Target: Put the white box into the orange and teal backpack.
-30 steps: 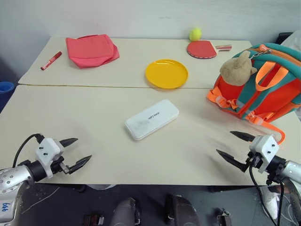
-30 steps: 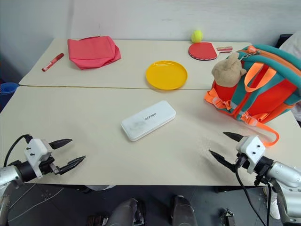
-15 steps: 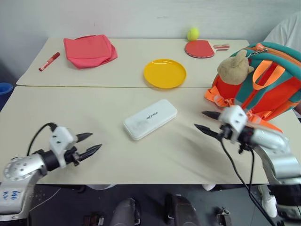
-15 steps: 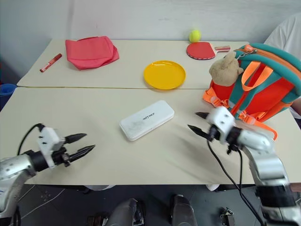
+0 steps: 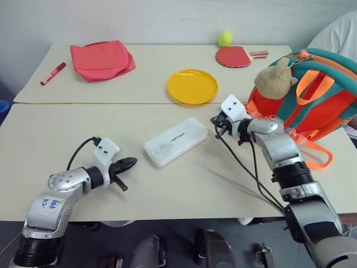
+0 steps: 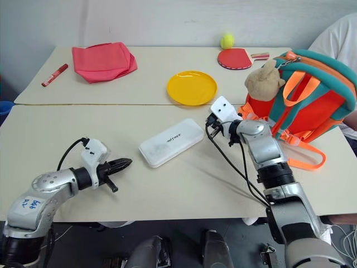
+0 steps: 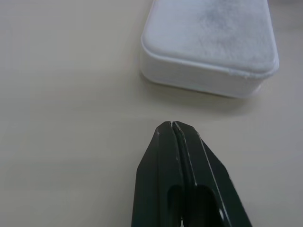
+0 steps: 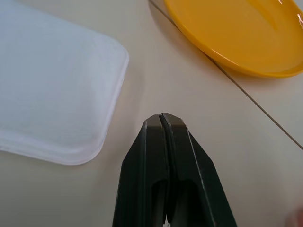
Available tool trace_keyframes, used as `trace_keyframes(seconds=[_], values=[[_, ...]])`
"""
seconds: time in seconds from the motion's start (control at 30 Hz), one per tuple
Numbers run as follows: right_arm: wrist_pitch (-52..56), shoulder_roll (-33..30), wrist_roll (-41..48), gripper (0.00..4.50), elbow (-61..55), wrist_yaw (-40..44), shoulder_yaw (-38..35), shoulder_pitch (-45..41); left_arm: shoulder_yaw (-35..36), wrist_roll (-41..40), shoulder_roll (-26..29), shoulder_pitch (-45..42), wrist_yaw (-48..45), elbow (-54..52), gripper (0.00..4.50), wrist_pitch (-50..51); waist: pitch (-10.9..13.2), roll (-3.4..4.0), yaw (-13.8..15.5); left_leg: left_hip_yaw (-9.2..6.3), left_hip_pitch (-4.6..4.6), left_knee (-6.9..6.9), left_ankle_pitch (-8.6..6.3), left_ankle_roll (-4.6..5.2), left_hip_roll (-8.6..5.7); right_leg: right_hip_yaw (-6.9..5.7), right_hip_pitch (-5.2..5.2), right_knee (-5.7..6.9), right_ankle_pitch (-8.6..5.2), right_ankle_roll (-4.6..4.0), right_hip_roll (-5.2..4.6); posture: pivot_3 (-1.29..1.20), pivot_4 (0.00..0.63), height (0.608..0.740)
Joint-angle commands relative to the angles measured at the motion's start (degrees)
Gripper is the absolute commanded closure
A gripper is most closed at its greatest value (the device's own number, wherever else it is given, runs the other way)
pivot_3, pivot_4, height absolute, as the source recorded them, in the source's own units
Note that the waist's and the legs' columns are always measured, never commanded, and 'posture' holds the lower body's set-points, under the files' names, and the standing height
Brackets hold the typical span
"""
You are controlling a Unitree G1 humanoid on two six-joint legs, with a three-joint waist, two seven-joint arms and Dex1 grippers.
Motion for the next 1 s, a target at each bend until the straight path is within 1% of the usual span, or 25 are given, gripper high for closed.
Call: trace_keyframes(seconds=[0.03, 0.13, 0.23, 0.37, 0.5, 0.67, 0.77, 0.83, 0.9, 1.0], values=[[-4.6, 2.54, 0.02, 4.5, 6.17, 0.38, -0.67, -2.43, -0.96, -0.75, -0.44, -2.43, -0.21, -0.36, 4.47, 0.9, 0.0, 0.0, -0.01, 0.0, 0.0, 0.0, 0.02, 0.0, 0.0, 0.0, 0.0, 0.0, 0.0, 0.0, 0.0, 0.0, 0.15, 0.74], [-7.96, 4.23, 0.51, 4.5, 11.32, 2.54, -1.09, -3.64, -2.46, -0.4, -0.78, -4.45, -0.41, 0.91, 4.47, 1.04, 0.0, 0.0, -0.05, 0.01, 0.01, 0.0, 0.05, -0.02, 0.0, 0.01, 0.0, 0.03, 0.0, 0.0, 0.03, 0.0, 0.15, 0.74], [-10.05, 4.56, 0.42, 4.5, 14.25, 4.88, -1.0, -4.28, -4.25, 0.34, -0.51, -5.5, -0.95, 1.9, 4.47, 0.39, 0.0, 0.0, -0.06, 0.02, 0.0, -0.01, 0.05, -0.02, 0.0, 0.01, -0.01, 0.03, 0.0, 0.0, 0.04, 0.0, 0.15, 0.74], [-9.55, 4.41, 2.31, 4.5, 9.04, 6.9, -2.3, -0.95, -4.38, 0.25, -1.21, -5.29, -1.01, 2.42, 4.47, -0.71, 0.0, 0.0, -0.04, 0.01, 0.0, -0.01, 0.05, -0.02, 0.0, 0.02, -0.01, 0.02, 0.0, 0.0, 0.03, 0.0, 0.15, 0.74], [-4.65, 2.96, 3.83, 4.5, -1.28, 8.77, -2.94, 4.83, -5.33, 1.05, -0.81, -5.81, -2.01, 3.67, 4.47, -1.73, 0.0, 0.0, 0.13, 0.0, 0.01, 0.0, 0.05, -0.03, 0.01, 0.02, 0.0, 0.02, 0.0, 0.01, 0.02, 0.0, 0.15, 0.74], [6.81, -0.67, 8.34, 4.5, -18.77, 11.26, -3.74, 15.83, -4.95, 1.12, -1.56, -5.17, -2.2, 3.74, 4.47, -2.44, 0.0, 0.0, 0.3, -0.05, 0.0, -0.01, 0.05, -0.04, 0.01, 0.01, 0.0, 0.01, 0.0, 0.01, -0.01, 0.0, 0.15, 0.74], [12.32, -2.76, 11.12, 4.5, -27.54, 11.87, -4.36, 20.78, -4.29, 0.08, -1.5, -4.24, -2.73, 2.79, 4.47, -1.51, -0.01, -0.01, 0.26, -0.04, 0.01, -0.02, 0.04, -0.06, 0.01, 0.03, 0.01, 0.0, 0.0, 0.01, -0.03, 0.0, 0.15, 0.74], [16.22, -3.69, 13.18, 4.5, -32.15, 11.06, -5.79, 23.36, -5.32, 1.42, 0.22, -2.6, -4.83, 2.52, 4.47, -4.13, -0.01, -0.02, 0.16, -0.05, 0.03, -0.01, 0.03, -0.06, 0.01, 0.02, 0.02, 0.01, 0.01, 0.01, -0.03, 0.0, 0.15, 0.74], [19.51, -4.62, 14.77, 4.5, -35.76, 10.47, -6.97, 25.14, -5.9, 1.12, 1.41, -1.85, -6.7, 1.93, 4.47, -4.43, -0.01, -0.02, 0.16, -0.04, 0.08, -0.06, 0.0, -0.11, 0.03, 0.05, 0.01, 0.01, 0.0, 0.01, -0.02, 0.0, 0.15, 0.74], [24.24, -7.02, 16.79, 4.5, -42.16, 9.96, -8.11, 29.08, -4.93, -0.75, 1.89, -1.75, -7.67, 1.15, 4.47, -2.22, -0.01, -0.02, 0.3, -0.04, 0.07, -0.08, -0.01, -0.13, 0.03, 0.03, 0.0, -0.03, 0.0, 0.0, -0.03, 0.0, 0.15, 0.74]])
